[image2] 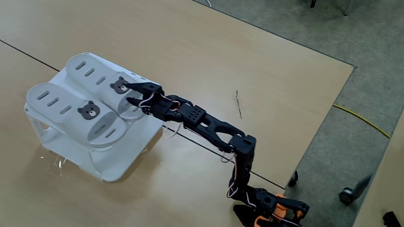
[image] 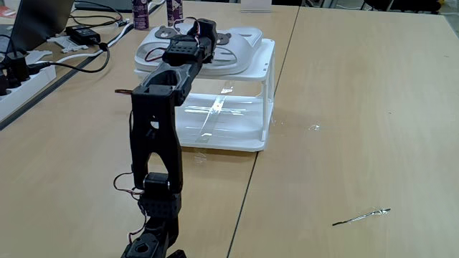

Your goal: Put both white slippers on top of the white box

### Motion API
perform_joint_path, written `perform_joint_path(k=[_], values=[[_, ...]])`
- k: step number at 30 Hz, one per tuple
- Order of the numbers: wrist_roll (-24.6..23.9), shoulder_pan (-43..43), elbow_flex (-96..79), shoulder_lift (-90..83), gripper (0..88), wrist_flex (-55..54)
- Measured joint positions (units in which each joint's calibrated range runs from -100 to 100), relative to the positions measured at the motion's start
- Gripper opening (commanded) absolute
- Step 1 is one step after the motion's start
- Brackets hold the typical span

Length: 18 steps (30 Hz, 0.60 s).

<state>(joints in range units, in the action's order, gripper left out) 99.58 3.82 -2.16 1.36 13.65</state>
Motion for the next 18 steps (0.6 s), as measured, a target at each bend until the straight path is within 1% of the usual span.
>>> perform_joint_path(k=[4, 5, 7, 8, 10, 12, 14, 15, 16, 18], values=[[0.0, 0.0, -6.2, -6.68, 17.1, 0.0], [0.0, 0.0, -6.47, -8.08, 13.3, 0.0], [0.0, 0.0, -6.38, -9.98, 0.3, -0.09], [0.0, 0.0, -5.3, -10.14, 1.6, -0.86], [0.0, 0.0, -3.32, -10.23, 0.7, -4.64], [0.0, 0.0, -2.88, -10.23, 0.7, -13.65], [0.0, 0.0, -2.79, -8.99, 0.7, -26.44], [0.0, 0.0, -2.79, -7.42, 0.7, -34.33], [0.0, -0.07, -2.79, -5.2, 0.7, -45.58], [0.0, -0.07, -2.88, -4.04, 0.7, -62.15]])
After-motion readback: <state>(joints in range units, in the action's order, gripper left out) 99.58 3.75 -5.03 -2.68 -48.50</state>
